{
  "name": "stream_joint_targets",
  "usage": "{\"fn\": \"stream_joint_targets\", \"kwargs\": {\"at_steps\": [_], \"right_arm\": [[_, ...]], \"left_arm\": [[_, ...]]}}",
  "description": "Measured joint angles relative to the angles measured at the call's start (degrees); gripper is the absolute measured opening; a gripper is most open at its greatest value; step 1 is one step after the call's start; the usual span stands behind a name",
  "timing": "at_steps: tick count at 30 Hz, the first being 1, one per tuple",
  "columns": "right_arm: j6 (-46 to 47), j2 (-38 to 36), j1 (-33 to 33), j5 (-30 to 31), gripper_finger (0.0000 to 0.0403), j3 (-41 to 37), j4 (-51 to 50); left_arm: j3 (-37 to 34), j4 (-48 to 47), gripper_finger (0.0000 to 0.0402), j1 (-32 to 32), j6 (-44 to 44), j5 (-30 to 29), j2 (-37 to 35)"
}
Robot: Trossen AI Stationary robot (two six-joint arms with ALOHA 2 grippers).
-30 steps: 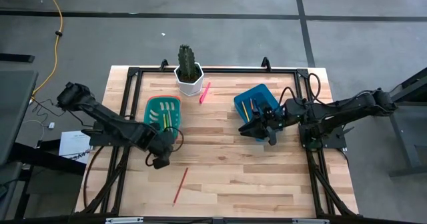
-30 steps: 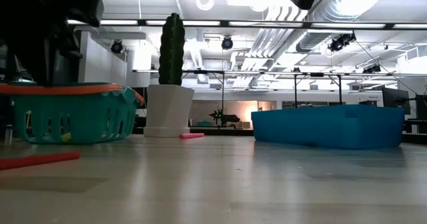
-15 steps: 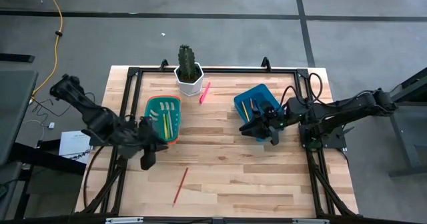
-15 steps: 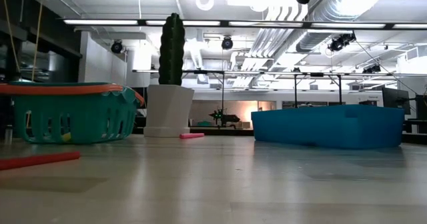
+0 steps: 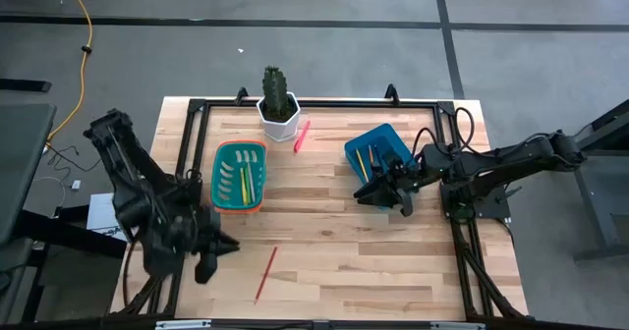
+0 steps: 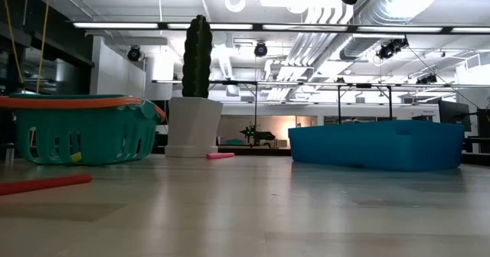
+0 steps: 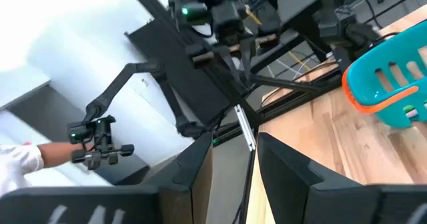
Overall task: Sort pens & pencils
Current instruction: Put the red pencil into the blue bin
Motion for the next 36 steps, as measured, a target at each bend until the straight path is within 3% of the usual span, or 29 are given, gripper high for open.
{"fn": "stream_joint_targets", "kwargs": {"at_steps": [9,22,32,36], "right_arm": [[-1.4,0.0,0.0,-2.1,0.0109,0.0,-1.8],[-1.5,0.0,0.0,-2.9,0.0109,0.0,-4.3],[-0.1,0.0,-1.0,3.8,0.0109,0.0,-9.1],[-4.5,0.0,-2.1,3.1,0.0109,0.0,-11.2]], "left_arm": [[0.6,2.1,0.0044,-1.9,-14.4,3.1,10.4],[18.2,-17.4,0.0044,-1.9,-25.8,12.2,28.9],[20.5,-8.1,0.0044,-0.3,-33.9,13.1,35.7],[20.5,-4.0,0.0044,2.3,-34.5,13.5,38.9]]}}
